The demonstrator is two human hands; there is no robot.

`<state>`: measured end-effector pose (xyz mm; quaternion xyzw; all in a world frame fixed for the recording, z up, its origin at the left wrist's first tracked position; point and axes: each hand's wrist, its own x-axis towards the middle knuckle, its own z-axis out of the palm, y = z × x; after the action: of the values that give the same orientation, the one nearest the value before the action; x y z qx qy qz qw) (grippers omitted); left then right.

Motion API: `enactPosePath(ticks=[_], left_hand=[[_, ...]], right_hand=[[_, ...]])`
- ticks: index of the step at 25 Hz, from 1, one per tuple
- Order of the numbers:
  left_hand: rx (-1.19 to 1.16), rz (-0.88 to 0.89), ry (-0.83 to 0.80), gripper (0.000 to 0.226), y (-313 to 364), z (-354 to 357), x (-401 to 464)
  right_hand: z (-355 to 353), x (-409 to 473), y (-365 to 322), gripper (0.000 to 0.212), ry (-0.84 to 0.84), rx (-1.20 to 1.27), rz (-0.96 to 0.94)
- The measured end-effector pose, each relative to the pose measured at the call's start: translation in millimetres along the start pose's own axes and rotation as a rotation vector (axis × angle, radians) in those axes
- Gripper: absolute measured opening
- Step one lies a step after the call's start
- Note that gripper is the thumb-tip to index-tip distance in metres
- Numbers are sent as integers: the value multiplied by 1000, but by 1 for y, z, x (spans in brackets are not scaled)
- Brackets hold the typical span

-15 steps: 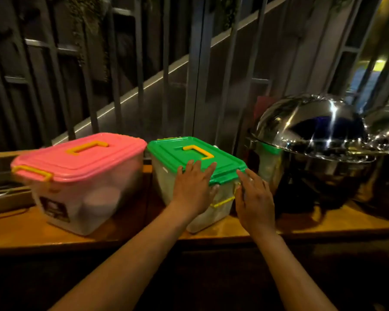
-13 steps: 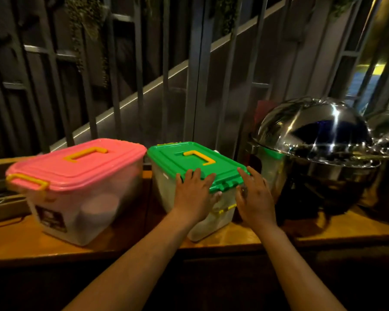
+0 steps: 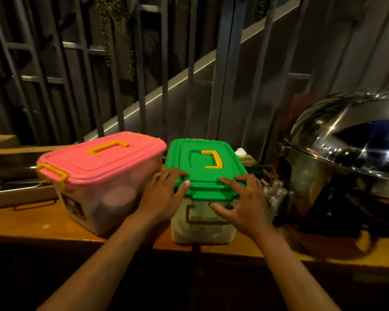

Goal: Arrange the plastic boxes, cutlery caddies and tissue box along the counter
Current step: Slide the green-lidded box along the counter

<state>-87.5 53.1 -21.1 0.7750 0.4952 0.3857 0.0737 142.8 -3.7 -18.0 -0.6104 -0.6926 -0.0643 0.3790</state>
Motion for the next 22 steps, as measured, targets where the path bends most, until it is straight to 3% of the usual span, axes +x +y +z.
enactPosePath(ticks=[3, 6, 15, 22], left_hand=[[-49, -246, 191, 45, 31, 19, 1], [-45, -414, 290, 52, 37, 30, 8], [-34, -346, 250, 54, 12, 30, 36], [-7, -319, 198, 53, -1, 37, 60]], right_hand=[[-10, 15, 19, 84, -154, 105, -1], [-1, 21, 25, 83, -191, 105, -12], [25, 37, 25, 80, -86, 83, 13], [35, 61, 30, 81, -132, 46, 49]])
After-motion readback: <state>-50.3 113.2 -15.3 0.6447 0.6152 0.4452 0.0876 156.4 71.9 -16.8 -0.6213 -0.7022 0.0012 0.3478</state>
